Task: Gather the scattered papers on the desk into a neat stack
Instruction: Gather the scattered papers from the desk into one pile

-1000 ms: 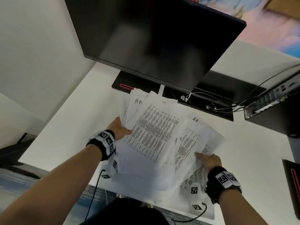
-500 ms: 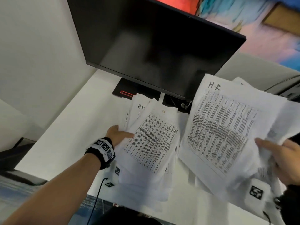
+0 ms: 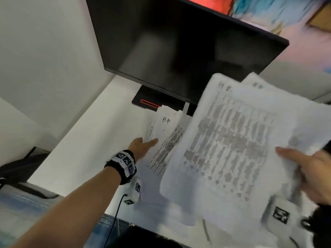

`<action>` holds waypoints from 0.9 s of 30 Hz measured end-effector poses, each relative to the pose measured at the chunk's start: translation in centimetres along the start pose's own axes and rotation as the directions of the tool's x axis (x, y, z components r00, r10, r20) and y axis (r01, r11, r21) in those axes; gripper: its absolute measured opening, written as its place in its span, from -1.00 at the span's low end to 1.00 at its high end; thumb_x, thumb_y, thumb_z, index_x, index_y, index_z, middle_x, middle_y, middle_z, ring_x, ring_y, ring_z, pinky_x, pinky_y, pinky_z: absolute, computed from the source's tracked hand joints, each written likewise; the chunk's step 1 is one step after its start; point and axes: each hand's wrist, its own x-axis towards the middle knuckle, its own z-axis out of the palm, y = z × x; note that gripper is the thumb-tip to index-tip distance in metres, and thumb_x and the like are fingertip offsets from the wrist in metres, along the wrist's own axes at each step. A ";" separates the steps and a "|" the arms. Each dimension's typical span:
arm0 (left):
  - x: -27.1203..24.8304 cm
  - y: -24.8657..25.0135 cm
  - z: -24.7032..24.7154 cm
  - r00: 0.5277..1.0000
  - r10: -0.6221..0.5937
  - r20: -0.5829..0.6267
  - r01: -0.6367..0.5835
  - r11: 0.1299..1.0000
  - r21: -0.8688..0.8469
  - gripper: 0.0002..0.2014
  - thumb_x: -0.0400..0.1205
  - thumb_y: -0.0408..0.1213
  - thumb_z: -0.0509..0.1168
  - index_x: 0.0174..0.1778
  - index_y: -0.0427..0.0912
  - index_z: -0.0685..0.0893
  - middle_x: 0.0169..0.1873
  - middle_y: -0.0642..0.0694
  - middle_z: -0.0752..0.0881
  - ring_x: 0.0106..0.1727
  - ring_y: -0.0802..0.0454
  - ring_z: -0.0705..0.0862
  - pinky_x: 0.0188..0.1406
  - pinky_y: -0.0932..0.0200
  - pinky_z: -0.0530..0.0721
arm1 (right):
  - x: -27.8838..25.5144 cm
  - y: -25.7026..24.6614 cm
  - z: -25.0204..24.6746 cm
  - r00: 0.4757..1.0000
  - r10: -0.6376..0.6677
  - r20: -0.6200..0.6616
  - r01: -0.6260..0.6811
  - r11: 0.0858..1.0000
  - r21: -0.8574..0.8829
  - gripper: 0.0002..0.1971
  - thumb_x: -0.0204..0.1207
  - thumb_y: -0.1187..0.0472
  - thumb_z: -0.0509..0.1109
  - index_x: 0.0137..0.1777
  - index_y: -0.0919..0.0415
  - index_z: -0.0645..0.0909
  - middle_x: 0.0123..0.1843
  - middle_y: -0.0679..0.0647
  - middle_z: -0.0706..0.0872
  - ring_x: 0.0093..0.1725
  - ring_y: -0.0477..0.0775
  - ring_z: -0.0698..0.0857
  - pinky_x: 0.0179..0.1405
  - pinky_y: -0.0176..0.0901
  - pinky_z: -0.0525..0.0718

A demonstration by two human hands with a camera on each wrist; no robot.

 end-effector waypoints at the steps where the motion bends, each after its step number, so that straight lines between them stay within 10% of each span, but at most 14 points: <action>1: 0.1 0.1 0.1 1.000 -0.009 -0.011 0.009 1.000 -0.004 -0.21 0.53 0.27 0.39 0.45 -0.34 0.63 0.31 -0.35 0.74 0.22 -0.28 0.73 0.31 -0.11 0.65 | 0.1 0.8 2.1 0.999 -0.005 0.038 0.005 1.000 -0.004 -0.94 0.52 0.28 0.49 -0.15 0.27 0.72 -0.37 0.21 0.87 -0.51 0.11 0.76 -0.56 -0.12 0.68; 4: -0.1 0.9 0.1 0.999 -0.046 0.006 0.046 0.998 -0.052 -0.16 0.56 0.37 0.24 0.49 -0.32 0.63 0.35 -0.23 0.73 0.27 -0.22 0.71 0.35 -0.05 0.60 | 1.0 5.4 7.8 0.994 0.039 0.104 -0.038 0.999 -0.015 -0.73 0.45 0.20 0.55 0.05 0.40 0.76 -0.01 0.48 0.84 -0.20 0.34 0.80 -0.20 0.02 0.63; 8: -0.8 1.7 -0.2 0.986 -0.089 0.139 0.103 0.989 -0.102 0.06 0.34 0.54 0.31 0.47 -0.33 0.64 0.15 -0.23 0.84 0.02 -0.16 0.84 0.16 -0.10 0.79 | 1.7 11.3 13.9 0.940 0.275 0.200 -0.265 0.961 -0.076 -0.40 0.43 0.01 0.62 0.39 0.25 0.54 0.27 0.13 0.74 0.08 0.18 0.73 0.01 -0.09 0.61; 11: -1.4 1.6 0.7 0.987 -0.072 0.141 0.057 0.993 0.105 -0.08 0.54 0.08 0.50 0.68 -0.35 0.30 0.53 -0.29 0.54 0.35 -0.21 0.67 0.23 -0.07 0.67 | 2.3 13.7 16.2 0.927 0.331 0.177 -0.320 0.943 -0.085 -0.05 0.25 -0.15 0.70 0.54 0.23 0.35 0.38 0.12 0.67 0.24 0.19 0.68 0.04 -0.06 0.60; 14: -1.5 1.3 1.6 0.985 0.048 0.163 -0.067 0.992 0.109 -0.54 0.56 -0.41 0.51 0.38 -0.38 0.60 0.23 -0.22 0.77 0.37 -0.27 0.70 0.33 -0.10 0.67 | 2.7 14.2 16.1 0.900 0.397 0.182 -0.412 0.909 0.055 0.03 0.39 0.08 0.67 0.70 0.25 0.08 0.38 0.10 0.54 0.24 0.17 0.59 0.18 0.01 0.53; 17: -2.4 1.7 1.0 0.950 0.173 0.259 -0.171 0.985 -0.031 -0.58 0.53 -0.50 0.51 0.32 -0.27 0.69 0.09 -0.15 0.85 0.13 -0.15 0.82 0.22 -0.13 0.77 | 2.5 13.7 14.5 0.894 0.386 0.226 -0.419 0.900 0.120 0.17 0.14 -0.16 0.75 0.68 0.27 0.27 0.45 0.10 0.65 0.35 0.16 0.65 0.43 0.13 0.53; 23: -6.6 6.1 -1.6 0.803 0.405 0.436 -0.383 0.913 -0.144 -0.36 0.42 -0.36 0.65 0.45 -0.16 0.67 0.25 -0.09 0.84 0.31 -0.02 0.80 0.37 -0.04 0.69 | -0.2 7.5 11.5 0.901 0.086 0.425 -0.292 0.845 0.449 -0.65 0.42 0.21 0.48 0.20 0.28 0.80 0.17 0.26 0.85 0.15 0.18 0.84 0.16 0.06 0.78; 27: -9.3 10.2 -0.8 0.737 0.595 0.322 -0.571 0.802 -0.175 -0.37 0.40 -0.33 0.66 0.41 -0.01 0.69 0.26 -0.01 0.83 0.30 0.10 0.79 0.36 -0.04 0.71 | -1.5 2.4 10.9 0.958 -0.187 0.218 0.065 0.880 0.470 -0.62 0.31 0.35 0.57 0.17 0.28 0.78 0.11 0.15 0.89 0.11 0.10 0.86 0.03 -0.08 0.80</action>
